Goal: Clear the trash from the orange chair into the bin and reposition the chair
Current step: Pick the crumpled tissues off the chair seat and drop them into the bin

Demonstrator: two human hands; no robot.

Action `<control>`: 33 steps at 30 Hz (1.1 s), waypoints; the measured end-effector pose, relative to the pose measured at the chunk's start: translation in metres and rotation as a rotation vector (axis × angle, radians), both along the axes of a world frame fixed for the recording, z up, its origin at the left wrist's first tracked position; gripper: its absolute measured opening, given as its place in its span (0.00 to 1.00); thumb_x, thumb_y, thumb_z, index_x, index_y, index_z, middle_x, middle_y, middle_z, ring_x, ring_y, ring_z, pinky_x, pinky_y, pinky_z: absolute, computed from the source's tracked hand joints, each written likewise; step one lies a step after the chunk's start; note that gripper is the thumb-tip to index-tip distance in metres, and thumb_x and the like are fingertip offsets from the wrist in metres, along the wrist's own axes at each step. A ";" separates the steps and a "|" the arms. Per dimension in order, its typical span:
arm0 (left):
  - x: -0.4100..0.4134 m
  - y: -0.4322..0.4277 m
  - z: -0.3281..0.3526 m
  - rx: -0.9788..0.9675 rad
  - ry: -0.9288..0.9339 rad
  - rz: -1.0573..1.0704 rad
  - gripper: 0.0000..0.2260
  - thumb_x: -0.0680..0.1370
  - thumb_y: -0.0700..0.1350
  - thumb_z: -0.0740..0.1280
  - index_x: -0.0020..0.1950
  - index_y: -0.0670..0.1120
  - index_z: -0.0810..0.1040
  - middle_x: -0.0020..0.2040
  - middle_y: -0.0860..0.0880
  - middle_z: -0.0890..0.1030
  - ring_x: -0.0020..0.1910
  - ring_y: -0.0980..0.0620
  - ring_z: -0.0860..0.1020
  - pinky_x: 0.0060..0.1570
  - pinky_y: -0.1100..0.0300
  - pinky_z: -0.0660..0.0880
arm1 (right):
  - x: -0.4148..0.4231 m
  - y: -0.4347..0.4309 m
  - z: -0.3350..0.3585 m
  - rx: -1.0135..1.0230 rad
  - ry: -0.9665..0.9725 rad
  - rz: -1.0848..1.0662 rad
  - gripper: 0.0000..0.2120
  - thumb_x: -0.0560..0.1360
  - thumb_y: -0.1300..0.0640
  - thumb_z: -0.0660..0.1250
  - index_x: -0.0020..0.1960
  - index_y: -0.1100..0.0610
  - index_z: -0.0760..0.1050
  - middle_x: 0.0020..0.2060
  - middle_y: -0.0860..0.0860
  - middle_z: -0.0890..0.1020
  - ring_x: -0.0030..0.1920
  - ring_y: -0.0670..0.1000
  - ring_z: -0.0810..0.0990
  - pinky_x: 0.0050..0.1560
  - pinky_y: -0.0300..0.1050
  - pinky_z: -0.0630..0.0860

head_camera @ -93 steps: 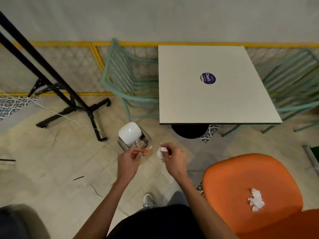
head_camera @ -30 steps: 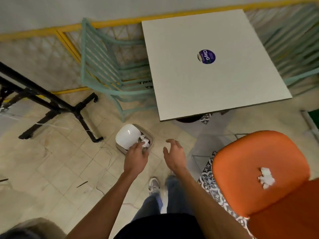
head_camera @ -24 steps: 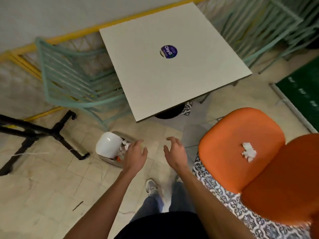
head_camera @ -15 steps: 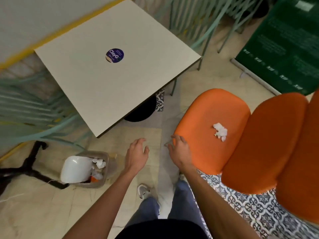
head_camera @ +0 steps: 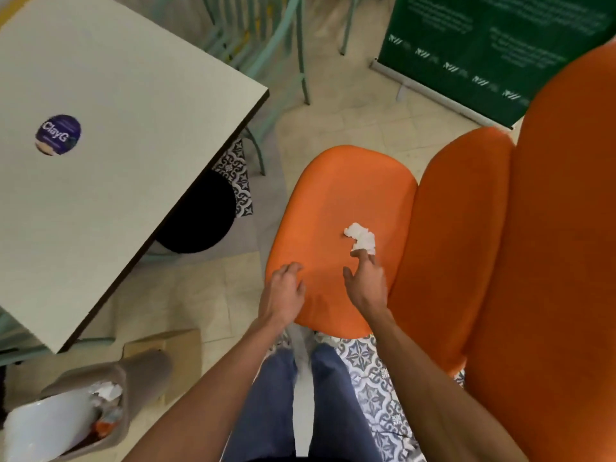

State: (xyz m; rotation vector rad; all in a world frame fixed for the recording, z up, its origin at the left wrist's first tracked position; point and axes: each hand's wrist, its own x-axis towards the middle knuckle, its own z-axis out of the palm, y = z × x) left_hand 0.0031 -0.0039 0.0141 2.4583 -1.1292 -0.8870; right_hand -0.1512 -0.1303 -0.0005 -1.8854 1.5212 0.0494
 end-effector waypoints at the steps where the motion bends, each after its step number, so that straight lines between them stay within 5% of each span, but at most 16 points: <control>1: -0.002 -0.012 -0.008 0.004 -0.002 -0.037 0.15 0.81 0.43 0.67 0.68 0.48 0.77 0.63 0.47 0.81 0.61 0.44 0.79 0.59 0.50 0.78 | -0.004 -0.007 -0.007 0.002 -0.003 -0.028 0.17 0.80 0.54 0.70 0.68 0.51 0.74 0.64 0.56 0.79 0.57 0.62 0.81 0.52 0.53 0.77; 5: -0.003 -0.070 -0.048 0.028 -0.014 -0.226 0.15 0.82 0.43 0.66 0.69 0.50 0.76 0.64 0.48 0.80 0.61 0.45 0.79 0.58 0.48 0.79 | -0.013 -0.037 -0.043 0.005 0.031 -0.132 0.17 0.79 0.51 0.73 0.66 0.49 0.74 0.59 0.55 0.81 0.58 0.61 0.81 0.53 0.55 0.80; 17: -0.007 -0.222 -0.174 0.043 -0.093 -0.565 0.21 0.80 0.37 0.64 0.72 0.49 0.73 0.71 0.48 0.74 0.65 0.40 0.74 0.56 0.46 0.77 | -0.001 -0.099 -0.181 -0.029 0.140 -0.071 0.25 0.78 0.49 0.72 0.72 0.44 0.68 0.70 0.51 0.72 0.67 0.59 0.74 0.55 0.58 0.80; 22: -0.019 -0.235 -0.230 0.084 -0.063 -0.696 0.25 0.79 0.33 0.63 0.75 0.50 0.72 0.78 0.48 0.67 0.69 0.39 0.71 0.66 0.46 0.74 | -0.010 -0.086 -0.214 -0.094 0.078 -0.039 0.16 0.79 0.60 0.70 0.67 0.57 0.78 0.69 0.59 0.76 0.67 0.63 0.73 0.67 0.59 0.74; 26: -0.020 -0.213 -0.252 0.052 -0.106 -0.681 0.20 0.78 0.30 0.66 0.67 0.45 0.79 0.71 0.46 0.74 0.64 0.42 0.76 0.62 0.52 0.75 | -0.028 -0.070 -0.225 -0.098 0.058 -0.021 0.17 0.80 0.66 0.61 0.66 0.60 0.81 0.64 0.62 0.79 0.63 0.65 0.75 0.67 0.59 0.74; 30: -0.015 -0.192 -0.247 0.091 -0.035 -0.525 0.10 0.79 0.34 0.67 0.58 0.42 0.83 0.59 0.44 0.79 0.54 0.43 0.81 0.48 0.56 0.73 | -0.041 -0.057 -0.225 0.003 0.064 -0.060 0.16 0.81 0.61 0.61 0.65 0.54 0.82 0.61 0.56 0.78 0.62 0.59 0.76 0.64 0.56 0.75; 33: -0.009 -0.176 -0.229 0.095 -0.006 -0.427 0.09 0.80 0.35 0.67 0.57 0.41 0.85 0.56 0.46 0.79 0.50 0.46 0.81 0.46 0.60 0.71 | -0.040 -0.056 -0.207 0.094 0.089 -0.159 0.17 0.81 0.67 0.61 0.63 0.57 0.84 0.62 0.57 0.81 0.60 0.58 0.81 0.63 0.43 0.74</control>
